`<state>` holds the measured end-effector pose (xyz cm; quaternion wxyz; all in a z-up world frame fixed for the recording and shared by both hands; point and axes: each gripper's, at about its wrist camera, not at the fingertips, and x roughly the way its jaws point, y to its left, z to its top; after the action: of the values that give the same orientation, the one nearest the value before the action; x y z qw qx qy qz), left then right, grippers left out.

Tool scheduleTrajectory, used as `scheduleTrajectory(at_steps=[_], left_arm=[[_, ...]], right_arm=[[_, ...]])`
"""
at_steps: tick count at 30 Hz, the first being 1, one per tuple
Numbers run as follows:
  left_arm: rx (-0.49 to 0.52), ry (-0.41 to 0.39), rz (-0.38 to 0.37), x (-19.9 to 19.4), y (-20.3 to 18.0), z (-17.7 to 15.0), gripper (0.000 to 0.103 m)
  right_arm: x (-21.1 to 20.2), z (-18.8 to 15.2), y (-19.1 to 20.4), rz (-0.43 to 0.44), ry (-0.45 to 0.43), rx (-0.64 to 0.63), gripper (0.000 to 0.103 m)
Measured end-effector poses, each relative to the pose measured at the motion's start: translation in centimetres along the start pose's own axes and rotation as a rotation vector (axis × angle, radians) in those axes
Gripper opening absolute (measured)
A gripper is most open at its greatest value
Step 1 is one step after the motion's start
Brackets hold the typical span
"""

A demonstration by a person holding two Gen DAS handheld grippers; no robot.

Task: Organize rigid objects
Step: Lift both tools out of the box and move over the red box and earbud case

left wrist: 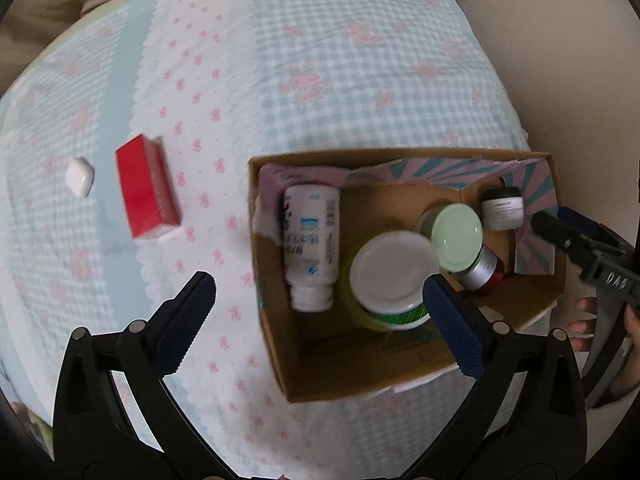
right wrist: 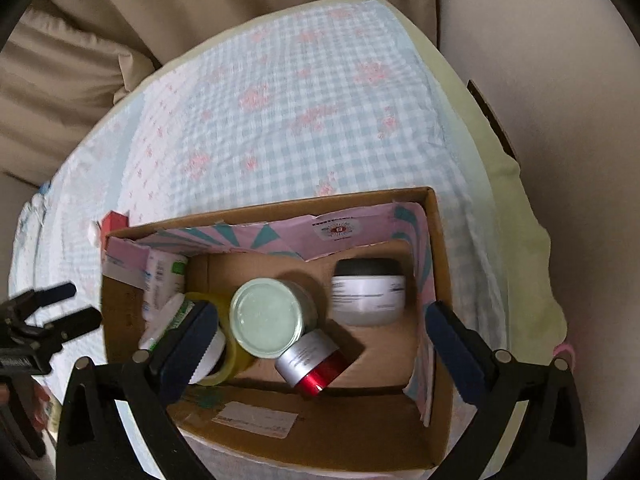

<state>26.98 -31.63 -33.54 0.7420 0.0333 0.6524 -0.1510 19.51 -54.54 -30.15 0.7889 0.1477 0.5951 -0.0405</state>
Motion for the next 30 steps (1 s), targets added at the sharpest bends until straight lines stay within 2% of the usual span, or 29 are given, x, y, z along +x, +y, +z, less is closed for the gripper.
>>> scheduleTrajectory(at_steps=[12, 16, 23, 27, 30], left_arm=[[-0.015, -0.040, 0.011, -2.3, 0.2, -1.6, 0.103], [-0.019, -0.072, 0.025, -4.0, 0.6, -2.3, 0.103], [-0.058, -0.155, 0.032, -8.6, 3.0, -5.1, 0.103], [-0.085, -0.208, 0.050, -11.8, 5.8, -7.4, 0.103], [-0.105, -0.248, 0.065, -14.2, 8.0, -8.9, 0.103]], right_arm=[[-2.0, -0.7, 0.7, -0.021, -0.030, -0.007, 0.103], [-3.0, -1.0, 1.3, -0.011, 0.008, -0.011, 0.103], [-6.5, -2.1, 4.5, -0.054, -0.042, -0.074, 0.103], [-8.7, -3.0, 7.3, -0.065, -0.066, -0.106, 0.103], [-10.8, -3.9, 10.2, -0.059, -0.120, -0.141, 0.103]])
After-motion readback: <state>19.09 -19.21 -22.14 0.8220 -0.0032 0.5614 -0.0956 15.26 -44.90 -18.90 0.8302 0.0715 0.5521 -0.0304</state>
